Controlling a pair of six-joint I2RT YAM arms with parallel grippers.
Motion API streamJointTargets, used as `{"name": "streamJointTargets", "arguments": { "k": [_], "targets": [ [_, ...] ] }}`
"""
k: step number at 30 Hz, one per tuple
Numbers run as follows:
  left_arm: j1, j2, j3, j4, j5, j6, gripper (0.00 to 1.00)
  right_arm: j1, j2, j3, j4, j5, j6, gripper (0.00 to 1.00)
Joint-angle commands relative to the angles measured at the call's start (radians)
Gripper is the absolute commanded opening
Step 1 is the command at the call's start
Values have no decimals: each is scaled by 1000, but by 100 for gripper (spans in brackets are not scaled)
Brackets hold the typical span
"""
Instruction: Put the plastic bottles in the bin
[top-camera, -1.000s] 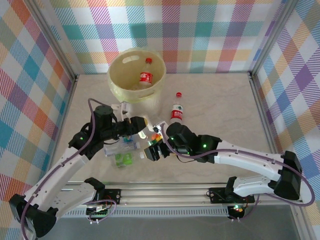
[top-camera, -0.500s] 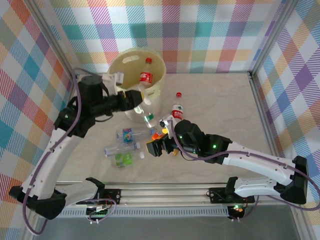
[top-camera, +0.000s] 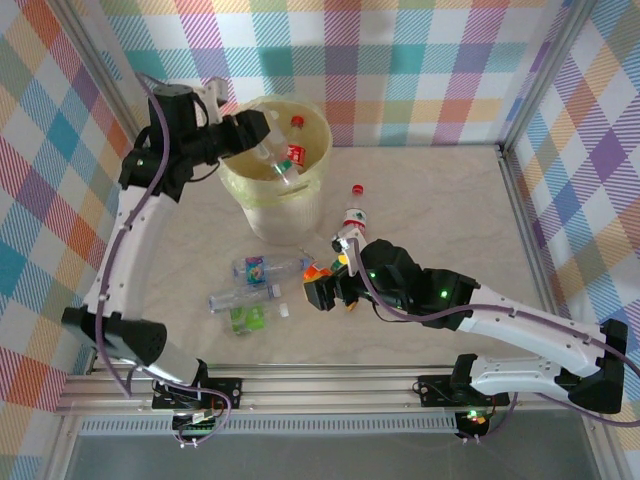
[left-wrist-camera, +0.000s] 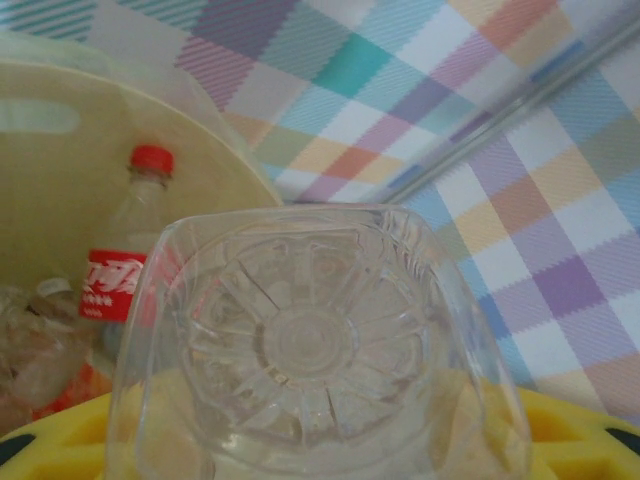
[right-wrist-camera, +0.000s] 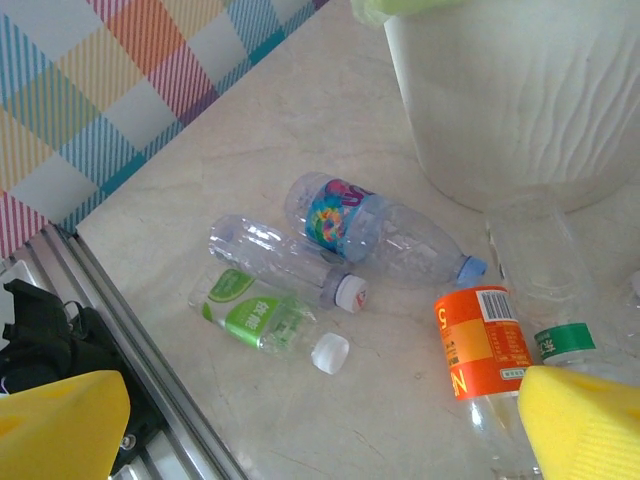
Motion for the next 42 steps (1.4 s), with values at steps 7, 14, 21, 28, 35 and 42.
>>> {"name": "streamJointTargets", "arguments": {
  "k": [7, 14, 21, 28, 35, 42],
  "targets": [
    [128, 173, 135, 163, 130, -229, 52, -2, -12, 30, 9, -4, 28, 100],
    [136, 275, 189, 99, 96, -155, 53, -2, 34, 105, -72, 51, 33, 100],
    [137, 336, 184, 27, 79, -69, 55, -3, -3, 92, -63, 38, 23, 100],
    [135, 350, 173, -35, 64, 13, 60, -2, -25, 68, -109, 83, 42, 100],
    [134, 355, 175, -79, 56, 47, 74, -3, -7, 77, -171, 94, 67, 98],
    [135, 292, 176, -75, 47, 93, 97, -20, 10, 5, -178, 40, 142, 86]
  ]
}}
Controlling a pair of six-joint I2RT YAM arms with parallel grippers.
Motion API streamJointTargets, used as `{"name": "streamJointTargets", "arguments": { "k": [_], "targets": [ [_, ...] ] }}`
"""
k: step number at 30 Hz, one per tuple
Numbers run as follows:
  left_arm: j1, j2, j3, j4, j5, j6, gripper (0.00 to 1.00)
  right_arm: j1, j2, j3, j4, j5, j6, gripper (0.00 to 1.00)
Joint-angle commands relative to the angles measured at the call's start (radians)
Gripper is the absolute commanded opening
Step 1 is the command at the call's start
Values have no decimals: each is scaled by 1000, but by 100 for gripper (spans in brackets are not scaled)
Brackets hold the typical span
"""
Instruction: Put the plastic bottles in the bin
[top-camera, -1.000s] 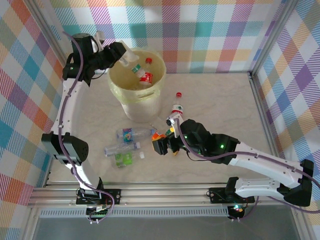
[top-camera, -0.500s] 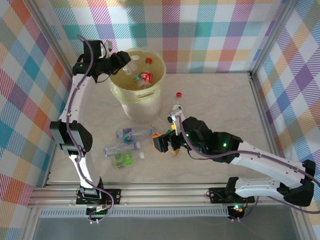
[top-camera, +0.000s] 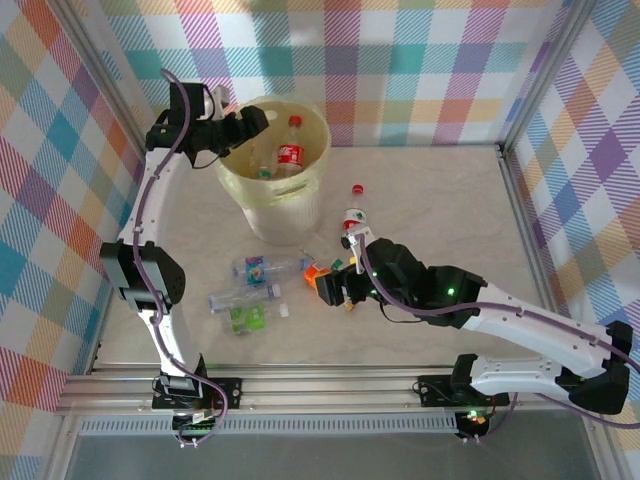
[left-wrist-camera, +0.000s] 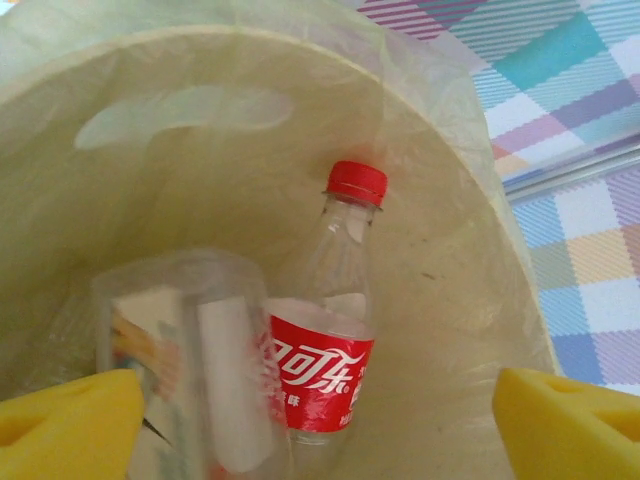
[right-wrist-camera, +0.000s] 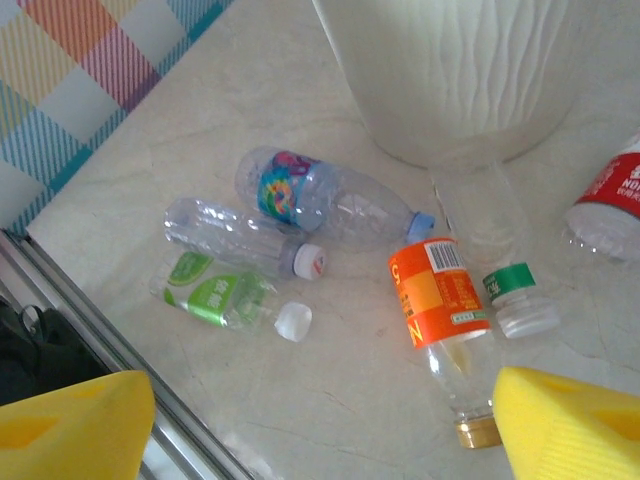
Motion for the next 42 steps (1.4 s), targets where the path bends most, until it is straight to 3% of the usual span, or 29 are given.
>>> {"name": "streamJointTargets", "arguments": {
  "k": [1, 7, 12, 20, 29, 42],
  "targets": [
    [9, -68, 20, -23, -20, 54, 100, -14, 15, -49, -22, -27, 53, 85],
    [7, -149, 12, -22, 16, 74, 100, -55, 33, -120, 13, -81, 87, 78],
    [7, -250, -53, 29, 174, 63, 100, -92, 71, -151, 15, -117, 67, 70],
    [-48, -545, -418, 115, 304, 71, 100, -146, 180, -178, -9, -178, -4, 58],
    [-128, -863, -859, 186, 311, 6, 100, -155, 325, -140, -32, -194, -127, 59],
    [-147, -1110, -1145, 156, 309, -16, 100, -165, 558, -33, -64, -135, -273, 63]
  ]
}}
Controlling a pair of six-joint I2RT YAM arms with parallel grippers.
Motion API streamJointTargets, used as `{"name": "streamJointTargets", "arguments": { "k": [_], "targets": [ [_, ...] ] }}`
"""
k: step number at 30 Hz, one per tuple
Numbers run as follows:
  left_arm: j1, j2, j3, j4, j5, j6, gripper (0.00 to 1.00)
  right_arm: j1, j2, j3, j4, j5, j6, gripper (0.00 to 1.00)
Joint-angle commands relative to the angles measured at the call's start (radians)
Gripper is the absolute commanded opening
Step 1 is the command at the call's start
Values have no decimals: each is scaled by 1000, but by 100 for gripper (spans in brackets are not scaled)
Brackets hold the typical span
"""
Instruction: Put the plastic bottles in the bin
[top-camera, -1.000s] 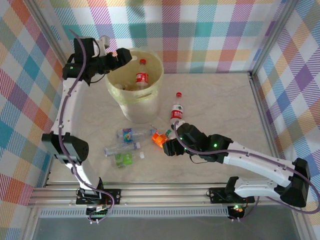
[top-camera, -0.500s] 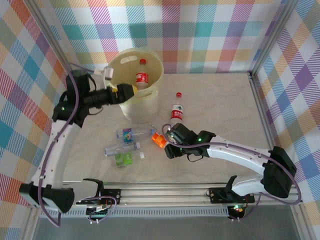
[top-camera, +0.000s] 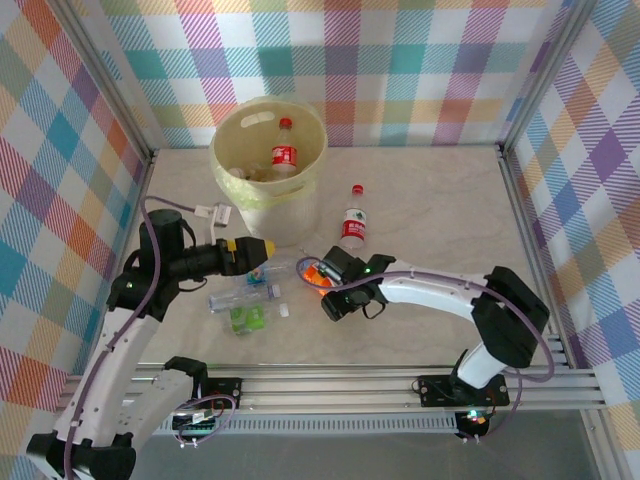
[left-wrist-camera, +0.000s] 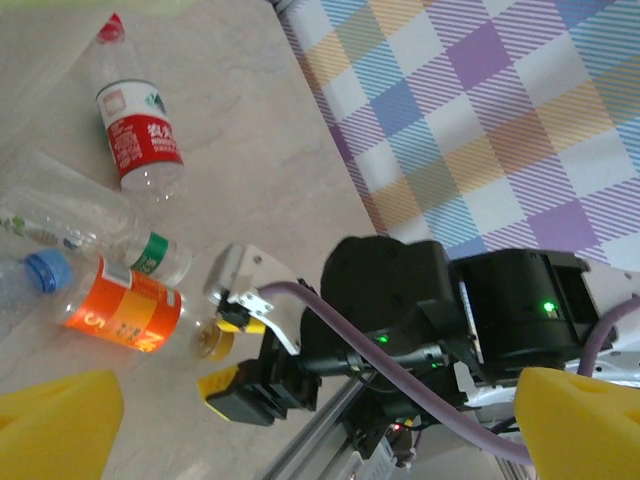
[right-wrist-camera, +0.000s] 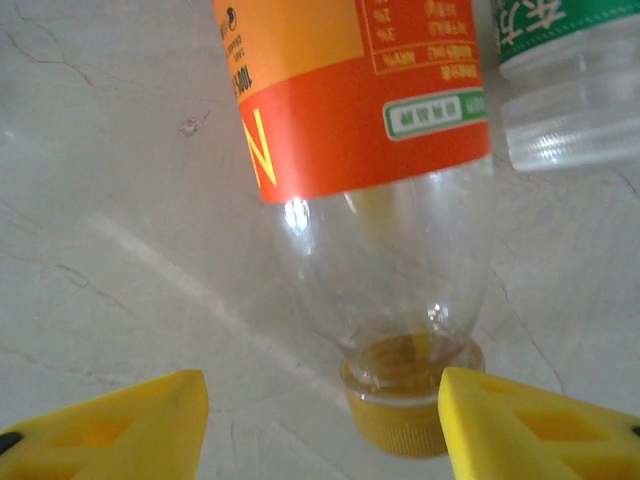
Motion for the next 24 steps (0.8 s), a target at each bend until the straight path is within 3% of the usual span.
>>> {"name": "streamJointTargets", "arguments": {
  "k": [1, 13, 24],
  "targets": [
    [-14, -35, -27, 0, -2, -17, 100, -8, 49, 41, -38, 27, -64, 63],
    [-26, -53, -87, 5, -20, -21, 100, -8, 126, 50, -18, 60, -69, 62],
    [-51, -106, -153, 48, -36, -76, 100, -6, 174, 62, 14, 43, -52, 52]
  ]
}}
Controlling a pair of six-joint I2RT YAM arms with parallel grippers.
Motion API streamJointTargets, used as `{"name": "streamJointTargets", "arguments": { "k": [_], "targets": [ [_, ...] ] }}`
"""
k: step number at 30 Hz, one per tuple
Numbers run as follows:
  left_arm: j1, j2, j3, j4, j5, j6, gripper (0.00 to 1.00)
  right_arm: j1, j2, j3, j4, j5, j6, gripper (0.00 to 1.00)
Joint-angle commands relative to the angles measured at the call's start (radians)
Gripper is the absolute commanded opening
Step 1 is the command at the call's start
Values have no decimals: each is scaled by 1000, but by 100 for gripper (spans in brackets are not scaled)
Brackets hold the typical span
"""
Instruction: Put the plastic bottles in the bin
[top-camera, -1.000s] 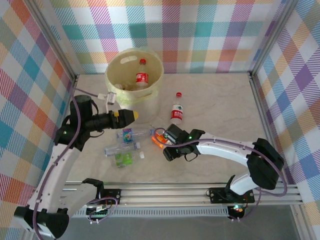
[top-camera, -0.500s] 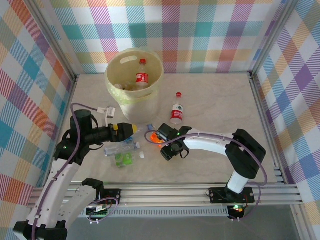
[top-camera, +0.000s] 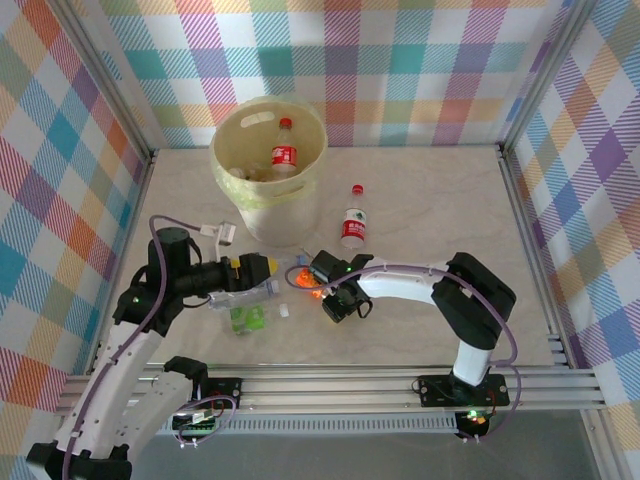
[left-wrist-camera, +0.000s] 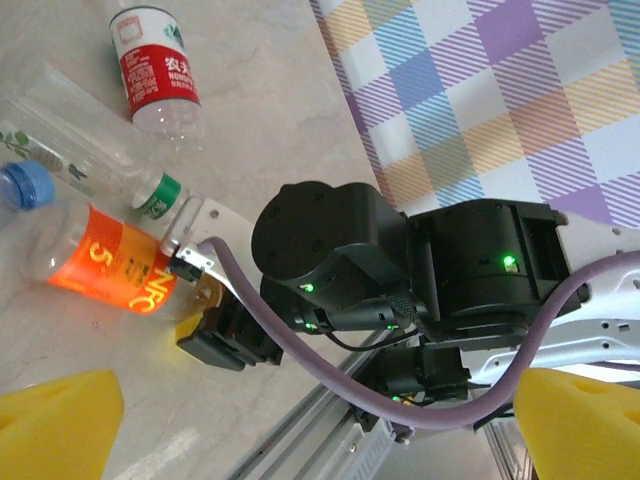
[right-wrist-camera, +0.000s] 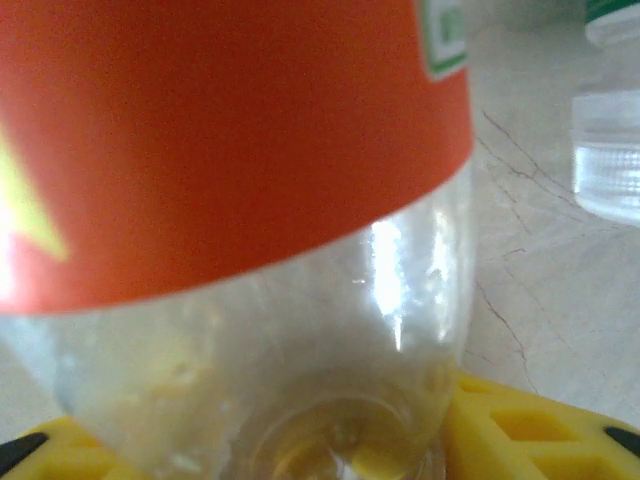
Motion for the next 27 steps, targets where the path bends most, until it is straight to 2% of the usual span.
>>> {"name": "streamJointTargets", "arguments": {
  "k": [1, 9, 15, 19, 27],
  "targets": [
    [-13, -26, -24, 38, -12, -29, 100, 1, -5, 12, 25, -13, 14, 52],
    [-18, -18, -59, 56, -53, -65, 100, 19, -143, -84, 80, -46, 100, 43],
    [-42, -31, -151, 168, -77, -186, 99, 24, -300, -142, 105, -117, 167, 41],
    [-87, -22, -215, 309, -104, -288, 99, 23, -394, -152, 131, -173, 210, 41],
    [-214, 70, -225, 477, -202, -371, 99, 28, -472, -102, 178, -308, 237, 41]
  ]
}}
